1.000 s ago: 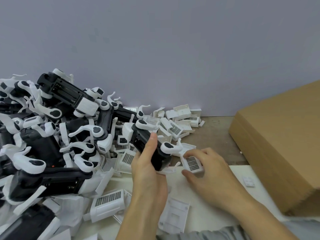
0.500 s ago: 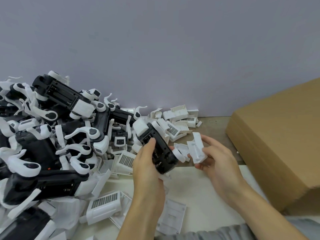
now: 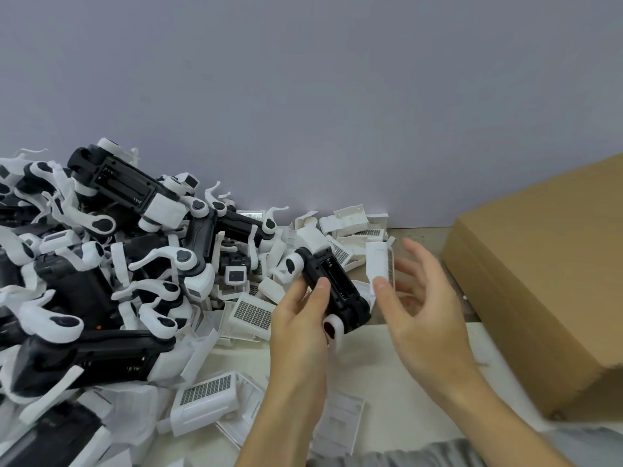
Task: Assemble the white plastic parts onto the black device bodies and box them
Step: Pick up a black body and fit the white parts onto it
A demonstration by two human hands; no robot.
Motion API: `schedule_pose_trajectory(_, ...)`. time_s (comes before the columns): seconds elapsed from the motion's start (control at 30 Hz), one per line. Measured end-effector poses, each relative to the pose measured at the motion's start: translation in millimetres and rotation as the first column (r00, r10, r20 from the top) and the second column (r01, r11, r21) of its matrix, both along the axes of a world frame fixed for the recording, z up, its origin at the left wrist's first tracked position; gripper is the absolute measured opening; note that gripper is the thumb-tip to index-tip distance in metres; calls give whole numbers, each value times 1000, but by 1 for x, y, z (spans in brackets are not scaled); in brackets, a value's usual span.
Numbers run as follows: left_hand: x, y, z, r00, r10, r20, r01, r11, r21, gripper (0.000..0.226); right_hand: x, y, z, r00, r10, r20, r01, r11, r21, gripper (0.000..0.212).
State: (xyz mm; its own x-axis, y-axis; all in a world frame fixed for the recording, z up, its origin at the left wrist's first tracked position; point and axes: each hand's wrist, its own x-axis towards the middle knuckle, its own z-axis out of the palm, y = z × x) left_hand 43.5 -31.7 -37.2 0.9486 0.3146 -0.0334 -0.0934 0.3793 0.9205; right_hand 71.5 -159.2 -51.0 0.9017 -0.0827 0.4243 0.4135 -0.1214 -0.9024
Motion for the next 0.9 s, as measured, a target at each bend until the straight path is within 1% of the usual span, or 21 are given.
schedule_pose_trajectory(0.13,-3,0,1,999,-31,13,30,999,44,25,-8,7,3,986,26,162,11,974,-226,57)
schedule_pose_trajectory(0.23,-3,0,1,998,-58,-2,58,997,41,34,-10,8,5,975,56,215,20,941,-338,52)
schedule_pose_trajectory(0.33,-3,-1,-1,995,-101,11,100,993,59,33,-10,8,5,971,72,228,11,939,-343,51)
schedule_pose_trajectory(0.47,-2,-2,-2,994,-98,56,95,993,63,33,-11,8,7,965,91,245,0,938,-348,50)
schedule_pose_trajectory(0.53,-3,-2,-2,987,-126,97,118,989,85,30,-11,8,6,964,116,238,-20,929,-369,50)
schedule_pose_trajectory(0.63,-4,-2,-1,978,-161,130,144,981,129,28,-12,7,6,965,97,245,1,928,-372,50)
schedule_pose_trajectory(0.73,-5,-3,0,982,-137,128,116,980,160,22,-12,8,7,962,93,258,13,924,-382,51)
schedule_pose_trajectory(0.8,-4,-3,-1,988,-100,117,83,987,139,16,-12,8,8,960,120,252,-8,915,-403,52)
schedule_pose_trajectory(0.87,-3,-2,-2,993,-60,105,49,993,110,18,-13,8,8,957,153,247,-39,910,-412,49)
schedule_pose_trajectory(0.9,-3,-2,-2,993,-49,104,37,993,111,20,-13,8,8,957,156,245,-48,917,-397,44)
